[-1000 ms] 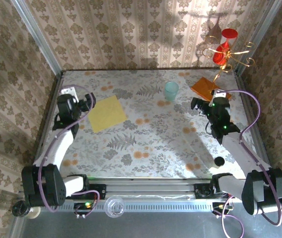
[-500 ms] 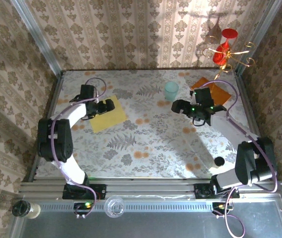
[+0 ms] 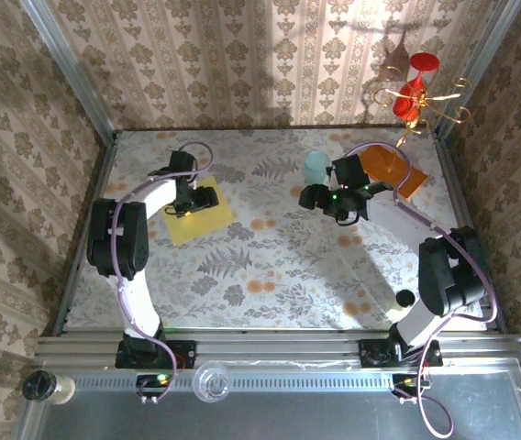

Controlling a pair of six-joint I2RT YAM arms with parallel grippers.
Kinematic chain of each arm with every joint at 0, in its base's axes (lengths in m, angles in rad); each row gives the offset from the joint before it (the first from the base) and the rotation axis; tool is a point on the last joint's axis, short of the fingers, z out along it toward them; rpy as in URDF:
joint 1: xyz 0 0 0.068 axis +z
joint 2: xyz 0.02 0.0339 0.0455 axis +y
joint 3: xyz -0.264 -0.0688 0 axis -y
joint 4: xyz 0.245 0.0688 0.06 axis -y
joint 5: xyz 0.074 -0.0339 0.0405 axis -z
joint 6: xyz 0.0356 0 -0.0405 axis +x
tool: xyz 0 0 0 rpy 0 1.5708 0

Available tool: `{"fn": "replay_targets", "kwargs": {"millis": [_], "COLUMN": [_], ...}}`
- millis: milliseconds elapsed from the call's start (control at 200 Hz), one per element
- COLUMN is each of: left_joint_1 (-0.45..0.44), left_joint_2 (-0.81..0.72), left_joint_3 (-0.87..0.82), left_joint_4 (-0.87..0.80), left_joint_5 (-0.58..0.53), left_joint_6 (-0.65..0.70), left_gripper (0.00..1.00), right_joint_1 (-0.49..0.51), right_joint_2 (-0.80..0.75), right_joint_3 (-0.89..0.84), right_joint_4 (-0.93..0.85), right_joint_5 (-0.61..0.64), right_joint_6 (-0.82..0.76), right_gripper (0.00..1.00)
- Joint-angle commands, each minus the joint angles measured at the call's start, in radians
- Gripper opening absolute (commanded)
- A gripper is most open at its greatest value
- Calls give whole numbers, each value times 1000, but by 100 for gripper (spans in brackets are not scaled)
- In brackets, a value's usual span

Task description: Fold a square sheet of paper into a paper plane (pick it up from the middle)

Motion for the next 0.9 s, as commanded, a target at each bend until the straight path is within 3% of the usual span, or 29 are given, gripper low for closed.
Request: {"fn": "replay_targets", "kwargs": {"millis": [0, 215, 565, 720, 895], "left_joint_1": [-37, -141, -441, -446, -354], "left_joint_2": [28, -4, -97, -200, -363], "left_joint_3": [2, -86, -236, -229, -318], "left_joint_4": [-46, -45, 56, 81, 115], "left_joint_5": [8, 74, 174, 177, 148], "left_joint_6": [-7, -42, -248, -285, -330], "left_gripper": [76, 75, 75, 79, 83], "right_joint_1": [6, 7, 21, 63, 186], "right_joint_2": [25, 38, 27, 42, 139], "right_joint_3": [19, 7, -46, -48, 28], "right_joint_4": [-45, -47, -7, -12, -23], "right_joint_5": [28, 71, 34, 19, -16], "right_joint_6": [40, 67, 118, 98, 83], "right_gripper": [80, 83, 75, 60, 45]}}
